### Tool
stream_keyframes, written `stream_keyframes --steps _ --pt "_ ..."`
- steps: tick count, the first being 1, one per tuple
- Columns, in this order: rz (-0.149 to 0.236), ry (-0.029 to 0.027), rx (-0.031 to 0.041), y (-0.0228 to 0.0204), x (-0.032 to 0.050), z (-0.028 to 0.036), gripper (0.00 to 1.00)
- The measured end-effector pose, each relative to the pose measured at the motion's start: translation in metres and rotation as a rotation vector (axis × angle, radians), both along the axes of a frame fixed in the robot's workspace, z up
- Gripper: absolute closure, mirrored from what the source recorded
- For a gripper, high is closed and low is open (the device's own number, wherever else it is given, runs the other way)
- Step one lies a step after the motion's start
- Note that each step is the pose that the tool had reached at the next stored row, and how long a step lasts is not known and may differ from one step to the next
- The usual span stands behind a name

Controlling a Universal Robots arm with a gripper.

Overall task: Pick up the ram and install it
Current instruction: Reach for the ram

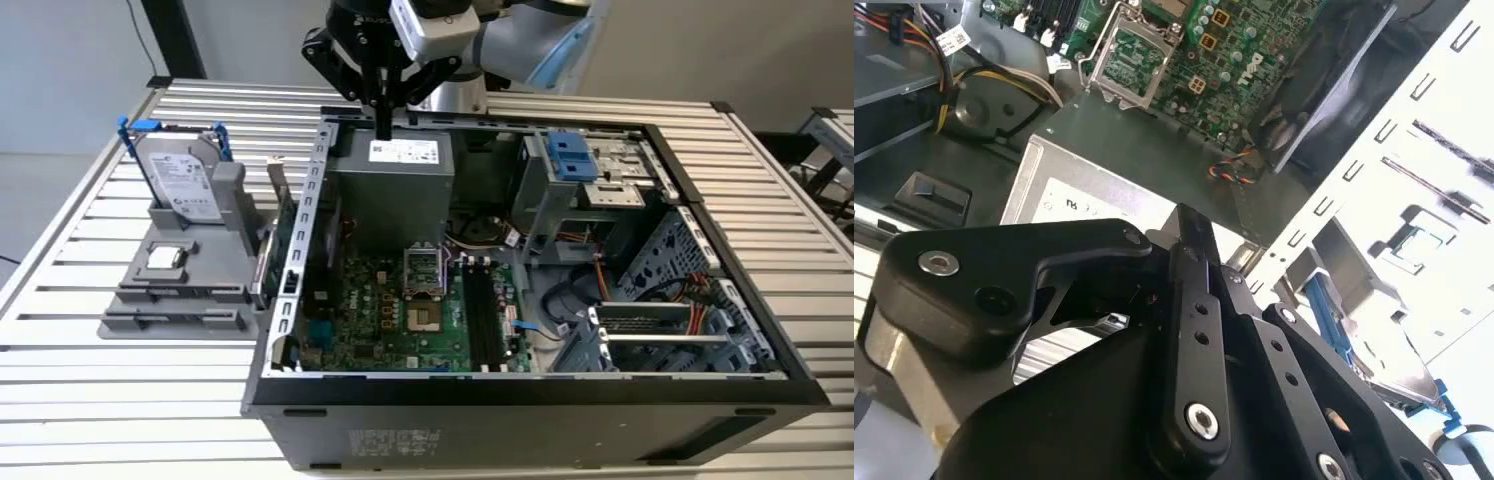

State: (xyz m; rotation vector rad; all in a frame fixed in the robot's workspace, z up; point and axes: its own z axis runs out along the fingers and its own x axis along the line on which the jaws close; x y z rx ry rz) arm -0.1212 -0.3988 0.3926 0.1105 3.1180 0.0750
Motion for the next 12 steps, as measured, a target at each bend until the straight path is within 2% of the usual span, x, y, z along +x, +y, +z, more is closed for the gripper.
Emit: stream_keyframes --steps 5,12 --pt "0.000 0.0001 -0.0002 0.0000 -0.0015 0.0001 1.00" --pt "0.002 0.0000 0.0000 0.0000 -0.0189 0.0000 1.00"
